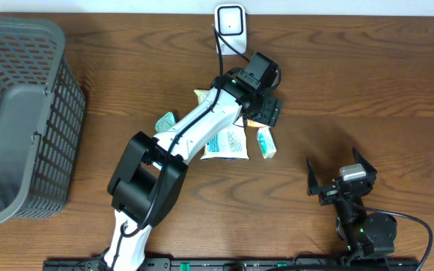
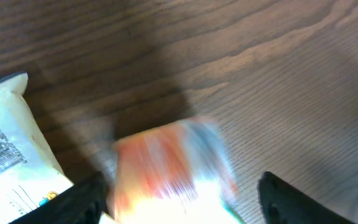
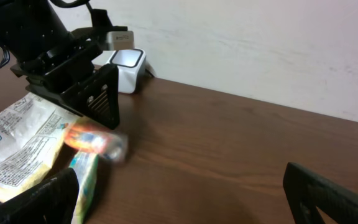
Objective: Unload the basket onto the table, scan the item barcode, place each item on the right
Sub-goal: 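Lower the tissue pack behind the small box and release it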
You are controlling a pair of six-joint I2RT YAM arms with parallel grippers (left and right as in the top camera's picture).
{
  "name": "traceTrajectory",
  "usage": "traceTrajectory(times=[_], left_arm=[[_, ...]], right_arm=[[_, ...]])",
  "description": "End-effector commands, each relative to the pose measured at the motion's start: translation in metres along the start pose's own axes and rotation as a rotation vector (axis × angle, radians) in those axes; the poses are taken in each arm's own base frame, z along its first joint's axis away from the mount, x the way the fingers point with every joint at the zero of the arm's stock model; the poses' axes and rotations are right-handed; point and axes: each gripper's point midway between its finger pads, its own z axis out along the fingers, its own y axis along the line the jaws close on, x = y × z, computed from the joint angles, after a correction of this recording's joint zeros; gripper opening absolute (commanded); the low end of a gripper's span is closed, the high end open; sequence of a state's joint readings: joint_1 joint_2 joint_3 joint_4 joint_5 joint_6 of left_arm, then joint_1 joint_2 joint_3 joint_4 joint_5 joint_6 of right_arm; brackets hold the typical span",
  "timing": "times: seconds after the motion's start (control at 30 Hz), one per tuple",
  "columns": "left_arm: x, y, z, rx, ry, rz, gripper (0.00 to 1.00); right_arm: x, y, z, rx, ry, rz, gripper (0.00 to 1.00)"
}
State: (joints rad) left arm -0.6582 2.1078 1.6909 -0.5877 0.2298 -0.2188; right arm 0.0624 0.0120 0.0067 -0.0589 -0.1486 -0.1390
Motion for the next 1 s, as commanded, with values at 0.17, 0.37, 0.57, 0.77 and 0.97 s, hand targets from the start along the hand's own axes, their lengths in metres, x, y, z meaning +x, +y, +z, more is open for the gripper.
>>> traceTrajectory(times=[0.17, 0.37, 0.57, 0.77, 0.97], left_arm=[[-0.009, 0.003, -0.004, -0.009, -0.031, -0.004, 0.83], [-0.030, 0.008, -0.037, -0.003, -0.108, -0.015, 0.84], [-0.051, 0.021, -0.083, -0.005, -0.202, -0.041, 0.84], [-0.056, 0.036, -0.122, -0.027, -0.246, -0.029, 0.84], [-0.052, 0.065, -0.154, -0.082, -0.257, -0.068, 0.84]], right_arm=[[0.000, 0.002, 0.000, -0.007, 0.000, 0.011, 0.99], [0.000, 0.002, 0.000, -0.007, 0.000, 0.011, 0.99], [0.000, 0.002, 0.000, -0.007, 0.000, 0.011, 0.99], [0.000, 0.002, 0.000, -0.007, 0.000, 0.011, 0.99], [0.000, 0.002, 0.000, -0.007, 0.000, 0.011, 0.99]])
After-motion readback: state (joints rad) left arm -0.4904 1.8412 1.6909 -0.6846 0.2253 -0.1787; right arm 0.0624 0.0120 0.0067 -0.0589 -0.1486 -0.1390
